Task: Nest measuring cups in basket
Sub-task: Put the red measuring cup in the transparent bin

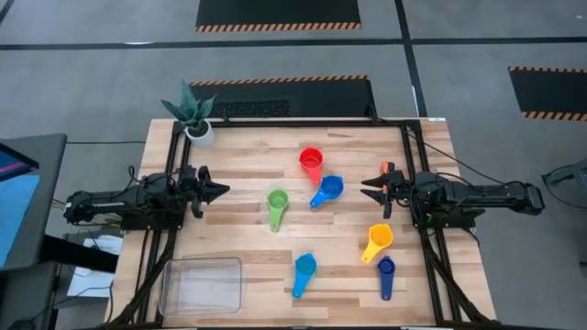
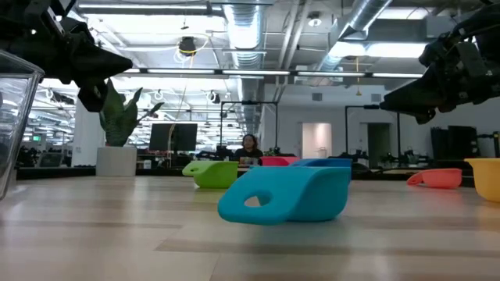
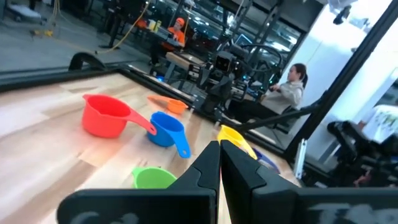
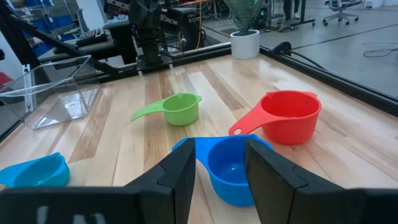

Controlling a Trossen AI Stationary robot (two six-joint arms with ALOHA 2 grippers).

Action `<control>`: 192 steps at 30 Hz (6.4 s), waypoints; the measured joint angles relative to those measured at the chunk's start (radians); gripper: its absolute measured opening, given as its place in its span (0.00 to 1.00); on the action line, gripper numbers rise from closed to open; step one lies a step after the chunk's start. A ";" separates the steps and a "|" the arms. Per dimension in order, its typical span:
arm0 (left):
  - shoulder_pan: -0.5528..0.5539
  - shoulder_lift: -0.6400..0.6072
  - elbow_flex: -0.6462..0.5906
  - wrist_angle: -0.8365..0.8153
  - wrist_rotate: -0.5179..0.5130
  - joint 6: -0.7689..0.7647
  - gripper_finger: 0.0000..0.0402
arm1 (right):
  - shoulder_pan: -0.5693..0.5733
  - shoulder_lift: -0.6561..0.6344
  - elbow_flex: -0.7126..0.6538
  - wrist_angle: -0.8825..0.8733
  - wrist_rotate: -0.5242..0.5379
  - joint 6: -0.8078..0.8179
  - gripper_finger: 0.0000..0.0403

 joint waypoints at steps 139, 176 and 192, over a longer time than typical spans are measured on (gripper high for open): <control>0.000 0.000 0.000 0.038 -0.242 0.108 0.00 | -0.179 1.766 1.273 -0.314 0.210 0.554 0.03; 0.000 0.027 0.000 0.039 -0.244 0.114 0.00 | -0.008 1.906 1.516 -0.308 0.166 0.370 0.04; 0.000 0.070 0.000 0.046 -0.293 -0.043 0.00 | 0.017 1.551 1.663 -1.279 0.526 0.493 0.06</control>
